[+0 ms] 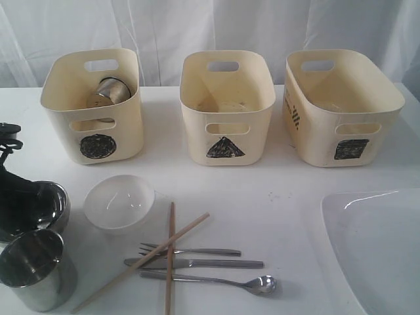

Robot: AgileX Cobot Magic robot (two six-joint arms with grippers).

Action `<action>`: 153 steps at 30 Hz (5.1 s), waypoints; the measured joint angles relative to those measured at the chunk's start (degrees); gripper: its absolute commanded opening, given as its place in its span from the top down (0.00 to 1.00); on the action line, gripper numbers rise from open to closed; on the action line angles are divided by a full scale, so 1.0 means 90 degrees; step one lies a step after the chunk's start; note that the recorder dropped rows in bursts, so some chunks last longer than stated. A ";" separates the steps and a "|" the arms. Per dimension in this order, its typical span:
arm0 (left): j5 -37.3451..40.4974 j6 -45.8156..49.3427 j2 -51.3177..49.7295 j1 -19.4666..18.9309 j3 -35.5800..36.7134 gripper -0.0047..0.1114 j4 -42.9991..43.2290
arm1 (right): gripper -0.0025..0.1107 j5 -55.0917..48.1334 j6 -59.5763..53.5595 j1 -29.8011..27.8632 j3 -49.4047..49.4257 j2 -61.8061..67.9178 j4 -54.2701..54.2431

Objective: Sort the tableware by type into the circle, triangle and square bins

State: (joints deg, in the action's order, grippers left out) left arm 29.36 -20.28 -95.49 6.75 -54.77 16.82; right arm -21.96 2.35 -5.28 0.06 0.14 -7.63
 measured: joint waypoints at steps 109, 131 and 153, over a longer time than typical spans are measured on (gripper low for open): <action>0.2658 0.5006 0.1956 -0.0080 -0.0694 0.96 -0.3129 | 0.98 0.0000 0.0111 0.0000 0.0000 0.0000 0.0000; 0.2610 0.8185 0.1870 -0.0080 -0.0623 0.24 -0.4554 | 0.98 0.0000 0.0122 0.0000 0.0000 0.0000 0.0000; 0.2760 0.8767 0.0397 -0.0080 -0.0155 0.37 -0.4010 | 0.98 0.0000 0.0122 0.0000 0.0000 0.0000 0.0000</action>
State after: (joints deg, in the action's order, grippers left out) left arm 54.21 58.62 -91.91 6.03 -56.17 -19.26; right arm -21.96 3.46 -5.28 0.06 0.14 -7.63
